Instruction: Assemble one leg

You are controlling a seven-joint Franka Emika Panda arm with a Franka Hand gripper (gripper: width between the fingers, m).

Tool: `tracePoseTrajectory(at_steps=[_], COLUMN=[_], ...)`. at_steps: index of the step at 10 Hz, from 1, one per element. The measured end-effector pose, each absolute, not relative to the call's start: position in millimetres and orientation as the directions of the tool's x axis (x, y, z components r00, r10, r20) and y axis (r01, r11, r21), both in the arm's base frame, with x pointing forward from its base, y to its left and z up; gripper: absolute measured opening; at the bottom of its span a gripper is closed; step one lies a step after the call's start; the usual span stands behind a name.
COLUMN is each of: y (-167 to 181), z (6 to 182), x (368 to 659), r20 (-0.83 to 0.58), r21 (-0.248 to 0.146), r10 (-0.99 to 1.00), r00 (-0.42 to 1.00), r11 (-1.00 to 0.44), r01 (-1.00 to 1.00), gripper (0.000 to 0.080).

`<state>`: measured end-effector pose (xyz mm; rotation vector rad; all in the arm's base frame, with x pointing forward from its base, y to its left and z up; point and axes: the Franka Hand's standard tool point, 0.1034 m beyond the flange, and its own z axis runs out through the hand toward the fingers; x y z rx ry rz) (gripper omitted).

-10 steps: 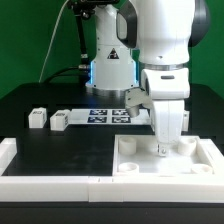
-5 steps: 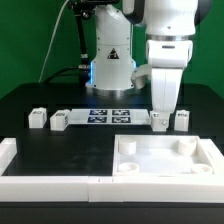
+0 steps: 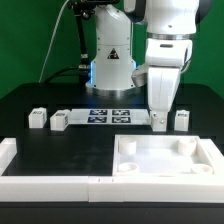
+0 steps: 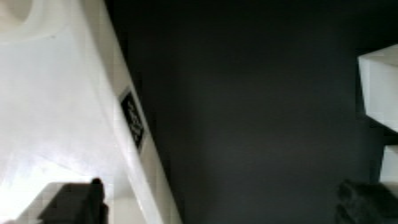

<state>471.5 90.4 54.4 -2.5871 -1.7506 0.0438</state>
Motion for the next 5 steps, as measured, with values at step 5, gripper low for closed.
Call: tracePoseTrajectory(at_steps=[5], y=[92], z=[51.0], x=[447], r20=[-0.038], r21=[-0.037], r10=[0.554], r00=[0.832], r11=[-0.832], r01=[0.553], gripper=[0.0649])
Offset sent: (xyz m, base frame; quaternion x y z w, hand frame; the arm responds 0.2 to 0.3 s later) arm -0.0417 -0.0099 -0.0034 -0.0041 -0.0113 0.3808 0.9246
